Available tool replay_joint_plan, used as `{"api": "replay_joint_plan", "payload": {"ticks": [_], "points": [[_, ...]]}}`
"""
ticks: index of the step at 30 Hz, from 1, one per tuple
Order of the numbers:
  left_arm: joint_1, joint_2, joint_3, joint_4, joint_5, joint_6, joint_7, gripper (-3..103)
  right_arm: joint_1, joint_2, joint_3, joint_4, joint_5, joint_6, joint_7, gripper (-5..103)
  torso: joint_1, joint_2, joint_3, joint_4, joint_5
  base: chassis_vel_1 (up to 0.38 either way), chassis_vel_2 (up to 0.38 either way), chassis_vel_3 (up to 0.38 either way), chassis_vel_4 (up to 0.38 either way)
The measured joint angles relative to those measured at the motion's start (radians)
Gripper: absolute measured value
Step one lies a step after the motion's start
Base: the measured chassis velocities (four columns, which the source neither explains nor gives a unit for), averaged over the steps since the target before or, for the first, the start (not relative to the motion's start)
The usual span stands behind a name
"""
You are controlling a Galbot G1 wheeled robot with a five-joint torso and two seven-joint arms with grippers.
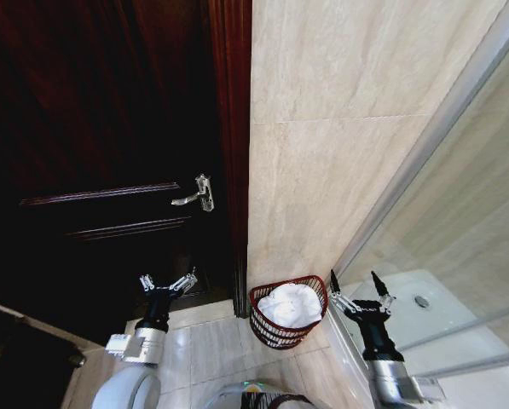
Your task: Discard the used towel into the hamper.
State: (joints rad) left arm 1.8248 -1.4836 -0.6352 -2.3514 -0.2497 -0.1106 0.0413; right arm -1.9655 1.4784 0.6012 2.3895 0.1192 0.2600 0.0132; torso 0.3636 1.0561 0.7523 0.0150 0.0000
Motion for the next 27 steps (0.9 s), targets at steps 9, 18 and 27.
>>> {"api": "replay_joint_plan", "payload": {"ticks": [9,18,27], "points": [[0.000,0.000,0.000,0.000,0.000,0.000,0.000,100,0.002,-0.001,-0.001,-0.002,0.000,0.000,-0.001,100,0.010,0.021,0.011,0.0001,0.0000,0.000,0.000,0.000,0.000],[0.000,0.000,0.000,0.000,0.000,0.000,0.000,100,0.003,-0.001,-0.001,-0.003,0.000,-0.002,-0.001,100,0.031,0.067,0.036,0.0001,0.0000,0.000,0.000,0.000,0.000],[0.000,0.000,0.000,0.000,0.000,0.000,0.000,100,0.003,-0.001,-0.001,-0.004,0.000,-0.002,-0.002,100,0.054,0.118,0.064,0.0001,0.0000,0.000,0.000,0.000,0.000]]}}
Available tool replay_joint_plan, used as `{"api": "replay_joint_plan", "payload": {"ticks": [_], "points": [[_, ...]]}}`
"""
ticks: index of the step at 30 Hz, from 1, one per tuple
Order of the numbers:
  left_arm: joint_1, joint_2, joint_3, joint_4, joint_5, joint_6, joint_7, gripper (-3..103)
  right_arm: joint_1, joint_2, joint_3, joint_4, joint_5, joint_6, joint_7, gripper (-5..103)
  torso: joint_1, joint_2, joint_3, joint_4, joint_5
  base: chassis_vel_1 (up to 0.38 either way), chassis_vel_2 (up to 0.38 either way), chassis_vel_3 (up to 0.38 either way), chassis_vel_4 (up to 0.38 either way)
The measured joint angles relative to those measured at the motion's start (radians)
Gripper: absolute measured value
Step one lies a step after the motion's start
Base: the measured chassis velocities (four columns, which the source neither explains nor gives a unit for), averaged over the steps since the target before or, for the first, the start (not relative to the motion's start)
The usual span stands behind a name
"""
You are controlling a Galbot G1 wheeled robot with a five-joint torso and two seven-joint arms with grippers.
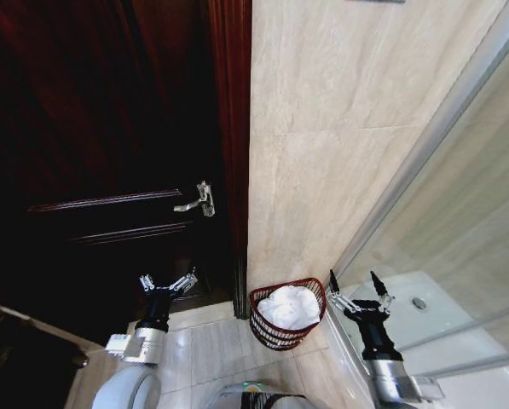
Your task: Discard the used towel into the hamper.
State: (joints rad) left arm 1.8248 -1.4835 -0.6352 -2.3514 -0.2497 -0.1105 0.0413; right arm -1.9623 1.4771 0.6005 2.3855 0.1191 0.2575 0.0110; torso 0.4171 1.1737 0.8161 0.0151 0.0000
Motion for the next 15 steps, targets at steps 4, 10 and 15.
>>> {"api": "replay_joint_plan", "payload": {"ticks": [4,10,15], "points": [[0.000,0.000,0.000,0.000,0.000,0.000,0.000,100,0.000,0.000,0.000,0.000,0.000,0.000,0.000,100,0.010,0.022,0.013,0.0000,0.0000,0.000,0.000,0.000,0.000],[0.000,0.000,0.000,0.000,0.000,0.000,0.000,100,0.000,0.000,0.000,-0.001,0.000,0.000,0.000,100,0.027,0.059,0.032,0.0000,0.0000,0.000,0.000,0.000,0.000],[0.000,0.000,0.000,0.000,0.000,0.000,0.000,100,0.001,0.000,0.000,-0.001,0.000,0.000,0.000,100,0.036,0.079,0.043,0.0000,0.0000,0.000,0.000,0.000,0.000]]}}
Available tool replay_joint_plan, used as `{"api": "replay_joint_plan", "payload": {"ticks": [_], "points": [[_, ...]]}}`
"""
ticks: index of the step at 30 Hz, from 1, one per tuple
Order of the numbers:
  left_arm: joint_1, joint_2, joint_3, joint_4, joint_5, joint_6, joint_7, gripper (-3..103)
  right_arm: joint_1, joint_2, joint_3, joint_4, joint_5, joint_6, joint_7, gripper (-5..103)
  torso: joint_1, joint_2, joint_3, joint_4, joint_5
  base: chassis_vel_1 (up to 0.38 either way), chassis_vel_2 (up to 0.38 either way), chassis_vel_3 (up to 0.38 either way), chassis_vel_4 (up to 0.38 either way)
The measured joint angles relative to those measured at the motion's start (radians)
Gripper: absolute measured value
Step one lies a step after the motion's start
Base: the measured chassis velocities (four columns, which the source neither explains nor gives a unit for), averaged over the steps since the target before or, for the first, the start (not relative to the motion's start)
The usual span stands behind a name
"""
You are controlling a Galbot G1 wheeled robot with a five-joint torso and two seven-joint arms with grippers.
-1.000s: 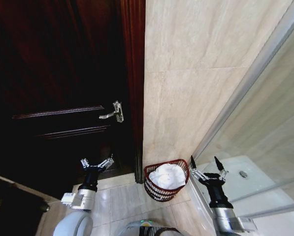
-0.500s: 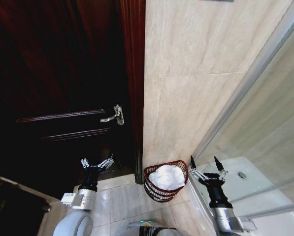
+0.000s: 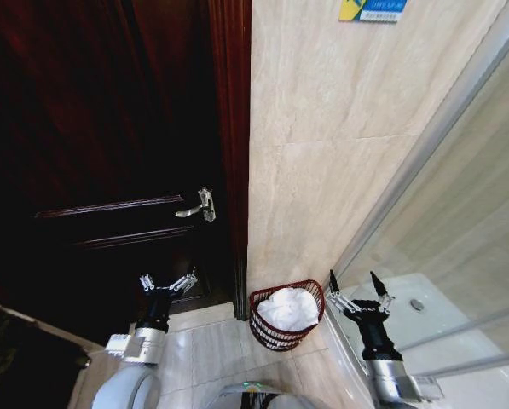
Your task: Discard the used towel into the hamper.
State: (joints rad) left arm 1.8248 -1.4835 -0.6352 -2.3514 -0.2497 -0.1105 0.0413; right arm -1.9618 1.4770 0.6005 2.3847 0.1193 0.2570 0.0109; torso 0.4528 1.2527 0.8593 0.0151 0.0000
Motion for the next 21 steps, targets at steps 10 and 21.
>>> {"api": "replay_joint_plan", "payload": {"ticks": [10,21], "points": [[0.000,0.000,0.000,0.000,0.000,0.000,0.000,100,0.000,0.000,0.000,0.000,0.000,0.000,0.000,100,0.028,0.061,0.033,0.0000,0.0000,0.000,0.000,0.000,0.000],[0.000,0.000,0.000,0.000,0.000,0.000,0.000,100,0.000,0.000,0.000,0.000,0.000,0.000,0.000,100,0.057,0.123,0.067,0.0000,0.0000,0.000,0.000,0.000,0.000]]}}
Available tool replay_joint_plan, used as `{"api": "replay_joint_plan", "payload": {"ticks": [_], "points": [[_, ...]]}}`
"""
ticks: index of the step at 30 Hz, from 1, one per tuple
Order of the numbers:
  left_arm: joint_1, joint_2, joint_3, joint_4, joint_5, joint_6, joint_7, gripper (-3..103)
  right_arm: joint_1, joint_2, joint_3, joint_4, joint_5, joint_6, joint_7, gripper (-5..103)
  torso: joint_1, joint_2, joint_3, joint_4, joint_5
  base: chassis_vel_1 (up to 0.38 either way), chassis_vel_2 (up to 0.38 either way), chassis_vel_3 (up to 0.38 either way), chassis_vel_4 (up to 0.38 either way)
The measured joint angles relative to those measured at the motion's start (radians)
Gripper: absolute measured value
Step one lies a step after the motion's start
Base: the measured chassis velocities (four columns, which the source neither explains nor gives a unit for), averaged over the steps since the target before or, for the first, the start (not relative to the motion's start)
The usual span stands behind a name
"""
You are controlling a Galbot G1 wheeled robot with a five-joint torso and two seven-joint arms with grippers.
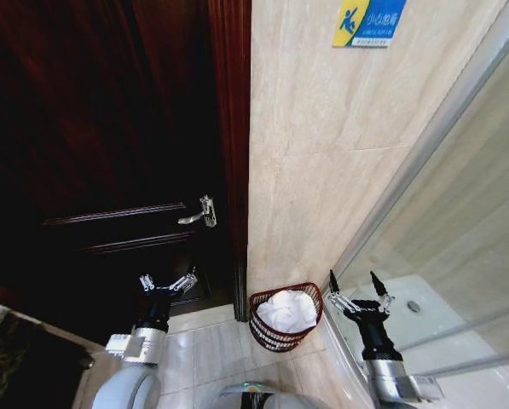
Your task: Discard the used towel into the hamper.
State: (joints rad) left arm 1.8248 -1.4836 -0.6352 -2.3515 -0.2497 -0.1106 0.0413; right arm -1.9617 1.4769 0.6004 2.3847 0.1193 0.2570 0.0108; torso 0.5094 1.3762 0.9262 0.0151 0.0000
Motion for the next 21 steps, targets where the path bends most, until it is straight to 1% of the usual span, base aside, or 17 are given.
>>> {"api": "replay_joint_plan", "payload": {"ticks": [4,21], "points": [[0.000,0.000,0.000,0.000,0.000,0.000,0.000,100,0.000,0.000,0.000,0.000,0.000,0.000,0.000,100,0.007,0.015,0.009,0.0002,0.0000,0.000,0.000,0.000,0.000],[0.000,0.000,0.000,0.000,0.000,0.000,0.000,100,0.000,0.000,0.000,0.000,0.000,0.000,0.000,100,0.004,0.010,0.006,0.0000,0.0000,0.000,0.000,0.000,0.000]]}}
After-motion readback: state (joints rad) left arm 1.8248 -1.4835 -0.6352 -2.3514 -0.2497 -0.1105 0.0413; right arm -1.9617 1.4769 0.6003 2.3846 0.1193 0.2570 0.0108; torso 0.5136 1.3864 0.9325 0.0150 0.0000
